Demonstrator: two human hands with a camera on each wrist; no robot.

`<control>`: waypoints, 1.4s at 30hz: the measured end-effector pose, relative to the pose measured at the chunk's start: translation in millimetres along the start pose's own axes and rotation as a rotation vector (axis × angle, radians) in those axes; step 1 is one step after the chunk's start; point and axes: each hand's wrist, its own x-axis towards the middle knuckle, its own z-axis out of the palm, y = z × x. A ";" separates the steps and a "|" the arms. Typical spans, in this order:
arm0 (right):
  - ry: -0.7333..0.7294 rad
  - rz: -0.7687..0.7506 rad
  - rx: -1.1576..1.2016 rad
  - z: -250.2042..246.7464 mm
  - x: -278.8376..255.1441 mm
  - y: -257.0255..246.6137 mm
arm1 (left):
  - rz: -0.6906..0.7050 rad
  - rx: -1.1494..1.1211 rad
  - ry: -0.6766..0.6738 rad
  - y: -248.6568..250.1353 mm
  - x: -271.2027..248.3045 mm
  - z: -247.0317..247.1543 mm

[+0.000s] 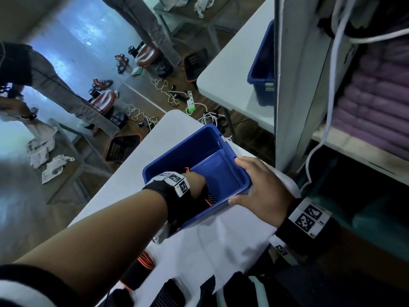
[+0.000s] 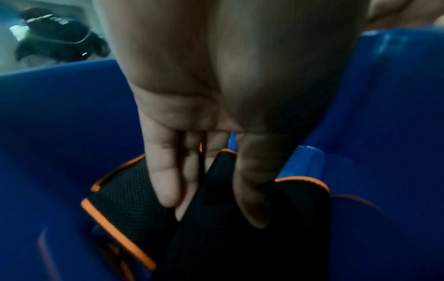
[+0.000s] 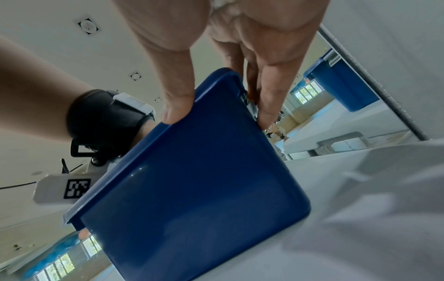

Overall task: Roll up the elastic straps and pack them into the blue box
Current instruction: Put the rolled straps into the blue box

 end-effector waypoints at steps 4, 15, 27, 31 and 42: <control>-0.006 -0.001 0.009 -1.6 0.0 0.1 | -0.026 -0.056 0.112 -3.3 2.3 -3.6; -0.037 0.026 0.007 3.8 5.9 -2.2 | -0.104 -0.302 0.302 -28.1 -50.9 -10.6; -0.071 -0.053 -0.023 35.6 17.7 -18.2 | -0.589 -0.886 0.577 -101.1 -190.0 165.0; -0.091 -0.070 -0.033 37.4 18.9 -17.2 | -0.573 -0.893 0.256 -77.4 -172.7 227.8; -0.108 -0.028 -0.039 37.4 17.0 -24.2 | -0.665 -0.939 0.353 -53.4 -136.4 278.3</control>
